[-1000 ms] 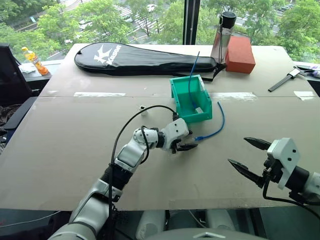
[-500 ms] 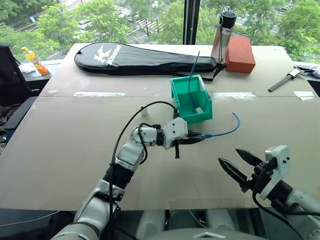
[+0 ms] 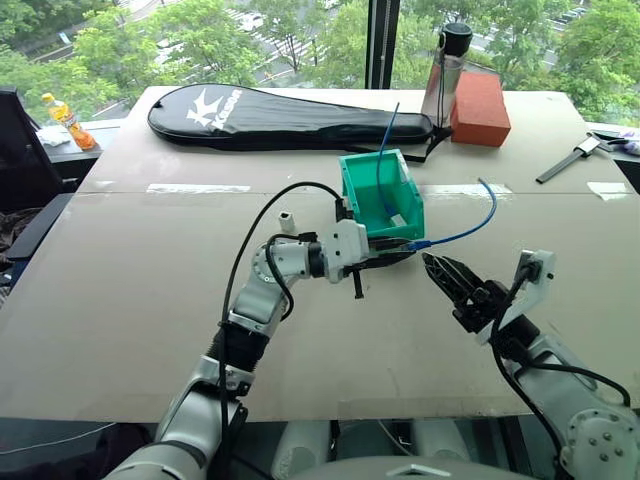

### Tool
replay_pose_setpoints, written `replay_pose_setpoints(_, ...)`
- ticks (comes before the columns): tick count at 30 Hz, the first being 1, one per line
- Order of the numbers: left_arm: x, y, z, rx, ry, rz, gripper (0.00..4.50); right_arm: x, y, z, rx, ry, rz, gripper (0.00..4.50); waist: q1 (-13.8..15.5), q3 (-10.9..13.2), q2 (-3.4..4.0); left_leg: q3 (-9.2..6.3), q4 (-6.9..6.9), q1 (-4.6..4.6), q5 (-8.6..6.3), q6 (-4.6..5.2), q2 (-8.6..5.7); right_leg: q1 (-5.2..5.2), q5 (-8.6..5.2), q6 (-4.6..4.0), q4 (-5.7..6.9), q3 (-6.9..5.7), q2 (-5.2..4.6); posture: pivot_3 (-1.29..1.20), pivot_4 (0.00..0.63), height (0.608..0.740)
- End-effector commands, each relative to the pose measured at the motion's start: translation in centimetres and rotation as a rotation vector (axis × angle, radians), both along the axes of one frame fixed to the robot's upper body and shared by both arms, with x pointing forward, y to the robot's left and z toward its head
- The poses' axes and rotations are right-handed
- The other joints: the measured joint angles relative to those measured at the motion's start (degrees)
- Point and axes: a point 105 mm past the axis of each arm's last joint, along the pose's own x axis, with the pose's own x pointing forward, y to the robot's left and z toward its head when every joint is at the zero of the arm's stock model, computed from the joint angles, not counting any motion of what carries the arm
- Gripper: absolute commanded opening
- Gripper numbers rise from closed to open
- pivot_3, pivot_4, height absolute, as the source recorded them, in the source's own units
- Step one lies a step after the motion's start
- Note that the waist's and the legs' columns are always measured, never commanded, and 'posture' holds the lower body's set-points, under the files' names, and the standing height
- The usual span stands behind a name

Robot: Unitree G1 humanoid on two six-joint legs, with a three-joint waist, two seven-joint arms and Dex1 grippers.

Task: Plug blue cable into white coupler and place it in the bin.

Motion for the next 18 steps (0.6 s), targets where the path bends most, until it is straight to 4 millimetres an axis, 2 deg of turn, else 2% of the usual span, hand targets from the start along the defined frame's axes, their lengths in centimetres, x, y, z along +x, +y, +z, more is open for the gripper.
replay_pose_setpoints(1, -0.5, -0.1, 1.3, -0.030, -0.076, -0.014, 0.00, 0.3, 0.7, 1.4, 0.066, -0.038, 0.032, 3.04, -0.02, 0.00, 0.00, 0.00, 0.00, 0.00, 0.00, 0.00, 0.00, 0.00, 0.00, 0.00, 0.00, 0.00, 0.01, 0.00, 0.150, 0.740)
replay_pose_setpoints(11, -0.7, 0.0, 1.4, -0.033, -0.095, -0.012, 0.00, 1.4, 1.6, 1.8, 0.078, -0.038, 0.080, 3.04, -0.03, 0.00, 0.00, 0.00, 0.00, 0.00, 0.00, 0.00, 0.00, 0.00, 0.01, 0.01, 0.00, 0.00, 0.03, 0.00, 0.150, 0.740)
replay_pose_setpoints(14, -0.8, 0.1, 1.5, -0.033, -0.099, -0.011, 0.00, 1.6, 1.8, 1.8, 0.086, -0.036, 0.089, 2.17, -0.06, 0.00, 0.00, 0.00, 0.00, 0.00, 0.00, 0.00, 0.01, 0.00, 0.01, 0.02, 0.01, 0.01, 0.03, 0.00, 0.150, 0.740)
replay_pose_setpoints(18, -0.9, 0.3, 1.4, -0.034, -0.098, -0.009, 0.00, 1.8, 2.0, 1.8, 0.092, -0.034, 0.099, 0.24, -0.05, 0.00, 0.01, -0.01, 0.00, 0.00, 0.00, 0.00, 0.01, 0.00, 0.02, 0.01, 0.01, 0.00, 0.03, 0.00, 0.150, 0.740)
